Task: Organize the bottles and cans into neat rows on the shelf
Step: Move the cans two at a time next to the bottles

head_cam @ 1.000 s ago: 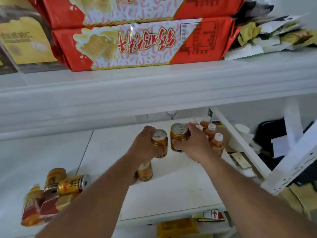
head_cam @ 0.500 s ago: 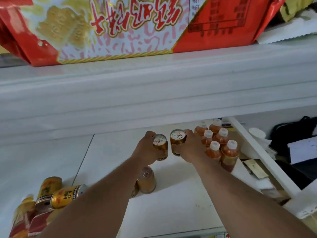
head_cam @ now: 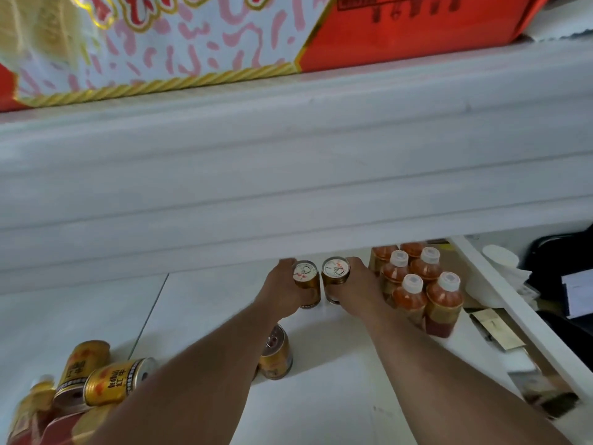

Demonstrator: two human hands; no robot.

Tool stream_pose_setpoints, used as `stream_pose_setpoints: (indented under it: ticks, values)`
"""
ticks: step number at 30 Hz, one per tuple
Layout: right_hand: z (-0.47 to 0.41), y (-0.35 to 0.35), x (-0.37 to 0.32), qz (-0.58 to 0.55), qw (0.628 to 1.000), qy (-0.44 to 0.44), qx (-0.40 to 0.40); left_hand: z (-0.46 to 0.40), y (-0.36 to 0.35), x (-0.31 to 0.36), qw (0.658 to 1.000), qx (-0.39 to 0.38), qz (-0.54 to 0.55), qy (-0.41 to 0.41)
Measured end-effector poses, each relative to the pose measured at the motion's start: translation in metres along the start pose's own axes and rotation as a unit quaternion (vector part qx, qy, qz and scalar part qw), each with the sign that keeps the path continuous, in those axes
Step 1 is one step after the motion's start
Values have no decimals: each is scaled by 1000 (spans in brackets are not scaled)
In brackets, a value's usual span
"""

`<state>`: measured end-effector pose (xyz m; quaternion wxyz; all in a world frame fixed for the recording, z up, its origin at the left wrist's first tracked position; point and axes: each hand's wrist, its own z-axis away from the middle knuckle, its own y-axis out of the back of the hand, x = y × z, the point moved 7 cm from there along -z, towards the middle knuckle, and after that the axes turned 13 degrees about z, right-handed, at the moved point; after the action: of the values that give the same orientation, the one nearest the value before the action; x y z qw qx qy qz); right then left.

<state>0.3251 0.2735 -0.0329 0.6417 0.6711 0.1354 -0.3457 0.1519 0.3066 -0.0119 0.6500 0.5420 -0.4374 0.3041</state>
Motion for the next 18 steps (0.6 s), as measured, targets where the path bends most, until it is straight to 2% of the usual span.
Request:
stream_pose_setpoints:
  ticks: [8, 18]
  values:
    - [-8, -4, 9, -29, 1000, -9, -2, -12, -7, -9, 999, 2, -34, 13]
    - [-8, -9, 9, -13, 999, -17, -29, -13, -6, -19, 998, -8, -58, 37]
